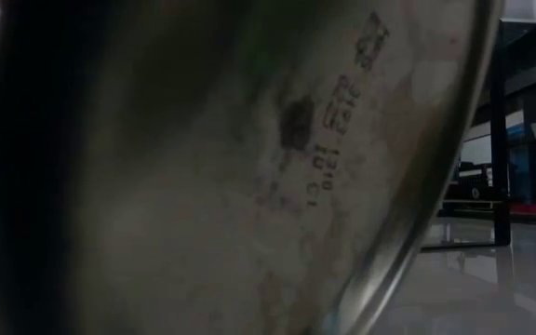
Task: Place canned beverage on shelf
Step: Align the yellow soda can with the other yellow soda can
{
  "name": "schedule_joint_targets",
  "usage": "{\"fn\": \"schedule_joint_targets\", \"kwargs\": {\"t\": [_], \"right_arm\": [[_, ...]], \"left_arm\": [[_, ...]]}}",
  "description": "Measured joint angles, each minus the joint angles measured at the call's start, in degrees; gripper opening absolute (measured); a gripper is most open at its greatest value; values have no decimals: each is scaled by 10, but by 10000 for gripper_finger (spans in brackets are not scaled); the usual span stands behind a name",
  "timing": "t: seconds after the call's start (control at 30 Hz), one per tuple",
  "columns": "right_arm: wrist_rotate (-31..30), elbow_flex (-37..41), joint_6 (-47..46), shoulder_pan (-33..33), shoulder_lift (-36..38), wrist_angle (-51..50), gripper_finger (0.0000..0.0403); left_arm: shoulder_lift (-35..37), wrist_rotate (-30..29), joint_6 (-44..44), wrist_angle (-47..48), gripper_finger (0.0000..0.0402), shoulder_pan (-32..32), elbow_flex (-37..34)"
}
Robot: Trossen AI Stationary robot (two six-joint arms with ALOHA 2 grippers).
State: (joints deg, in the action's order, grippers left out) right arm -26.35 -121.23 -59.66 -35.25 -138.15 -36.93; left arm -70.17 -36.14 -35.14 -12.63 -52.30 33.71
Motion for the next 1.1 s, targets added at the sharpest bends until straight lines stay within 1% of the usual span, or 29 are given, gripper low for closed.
{"fn": "schedule_joint_targets", "kwargs": {"t": [0.13, 0.27, 0.43, 0.63, 0.7, 0.83, 1.03, 1.1], "right_arm": [[0, 0, 0, 0, 0, 0, 247], [4, 0, 3, 0, 0, 0, 246], [5, 0, 10, 0, 1, 0, 248], [5, 0, 15, 0, 1, 2, 246], [5, 0, 17, 0, 1, 5, 246], [5, 0, 29, 0, 1, 11, 248], [12, 0, 31, 0, 1, 12, 247], [14, 0, 32, 0, 1, 11, 248]], "left_arm": [[0, -6, -5, 0, 363, 11, 0], [-7, 35, 9, -5, 363, 21, 0], [-61, 69, 13, -30, 363, 28, 0], [-134, 81, 13, -84, 363, 43, 0], [-152, 103, 13, -95, 363, 52, 0], [-185, 147, 17, -132, 363, 71, 0], [-216, 189, 56, -211, 363, 89, 0], [-224, 192, 57, -227, 363, 93, 0]]}}
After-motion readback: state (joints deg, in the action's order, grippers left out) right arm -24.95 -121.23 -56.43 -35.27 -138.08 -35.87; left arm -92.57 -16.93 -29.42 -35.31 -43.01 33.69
